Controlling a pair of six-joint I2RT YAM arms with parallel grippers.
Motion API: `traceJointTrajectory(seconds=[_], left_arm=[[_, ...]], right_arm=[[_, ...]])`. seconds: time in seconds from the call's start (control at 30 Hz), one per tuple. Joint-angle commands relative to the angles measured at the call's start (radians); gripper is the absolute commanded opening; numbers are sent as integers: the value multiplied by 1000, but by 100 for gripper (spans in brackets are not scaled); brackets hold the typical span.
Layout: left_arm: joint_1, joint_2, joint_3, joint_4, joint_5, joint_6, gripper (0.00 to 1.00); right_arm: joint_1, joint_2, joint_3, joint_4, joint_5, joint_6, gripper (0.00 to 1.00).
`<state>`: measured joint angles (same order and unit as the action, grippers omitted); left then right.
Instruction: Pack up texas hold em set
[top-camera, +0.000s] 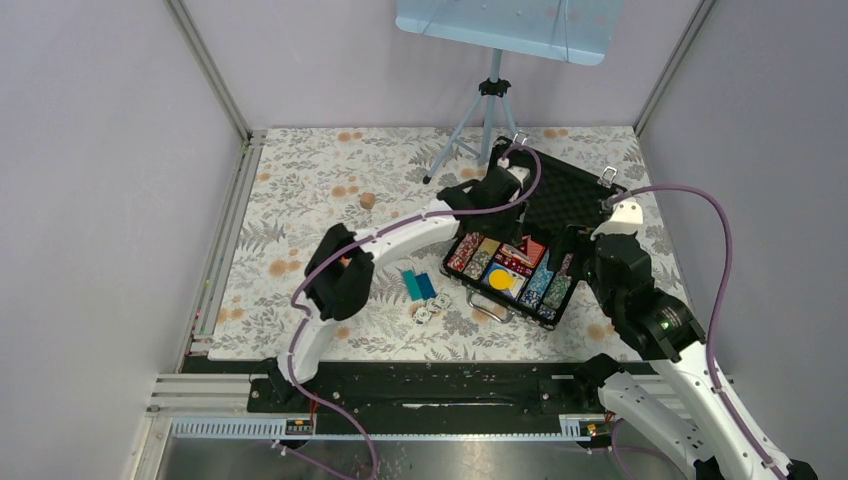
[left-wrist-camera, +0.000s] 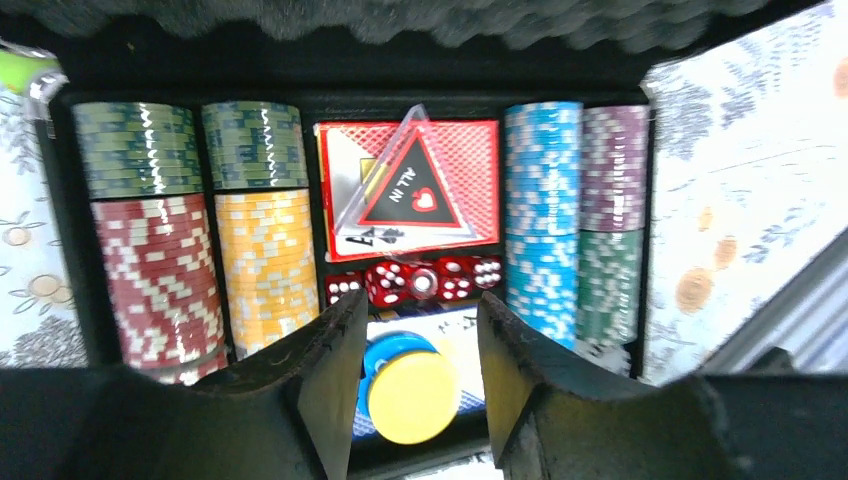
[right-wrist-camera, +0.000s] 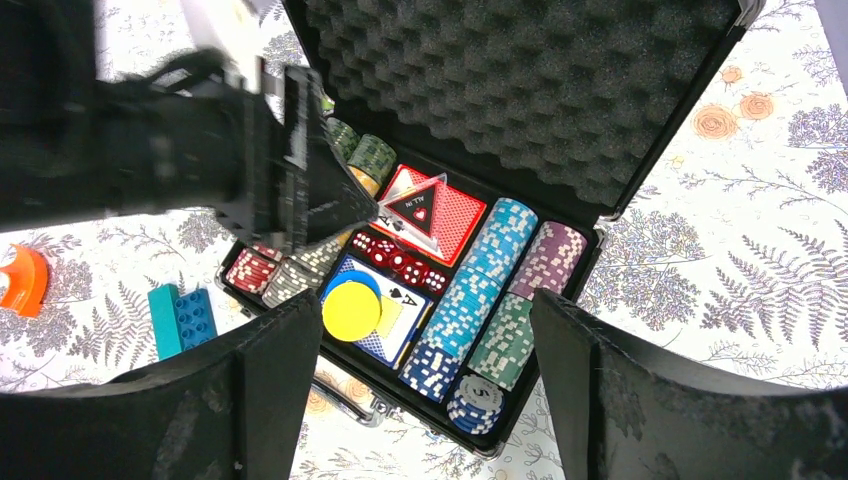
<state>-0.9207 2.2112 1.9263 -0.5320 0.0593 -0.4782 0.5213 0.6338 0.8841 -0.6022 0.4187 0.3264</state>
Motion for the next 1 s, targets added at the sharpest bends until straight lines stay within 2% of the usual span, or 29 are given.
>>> traceJointTrajectory(seconds=[0.0,0.1,0.13,0.17,0.2,0.33,0.47,0.57,0.67,0.83,0.97], left_arm=[[15,-181,-36,63,-21,5,46],[63,-301,-183,109,-49,-30,51],[92,-350,-231,133,-52,-52,53],[120,-423,-300,167,-43,-72,56],[158,-480,-393,200,-34,-93,60],[285,-680,-603,239,-48,-91,79],[341,-852,-705,157,-199,-21,98],[388,-962,-783,129,-279,-31,99],[471,-1042,-848,87,-317,-105,99],[657,-1051,-927,-10,-249,-187,99],[731,-1070,-1011,7,-199,-209,99]], right_arm=[[-4,12,13,29,15,-13,84],[-5,28,21,48,-60,-50,86],[-4,37,28,45,-90,-59,89],[-4,57,41,28,-111,-61,98],[-4,73,55,12,-118,-56,99],[-4,103,56,21,-136,-66,99],[-4,86,-11,92,-105,-54,100],[-4,78,-48,147,-110,-38,100],[-4,137,-34,169,-198,-33,96],[-4,274,38,121,-276,0,89],[-4,301,38,113,-277,10,88]])
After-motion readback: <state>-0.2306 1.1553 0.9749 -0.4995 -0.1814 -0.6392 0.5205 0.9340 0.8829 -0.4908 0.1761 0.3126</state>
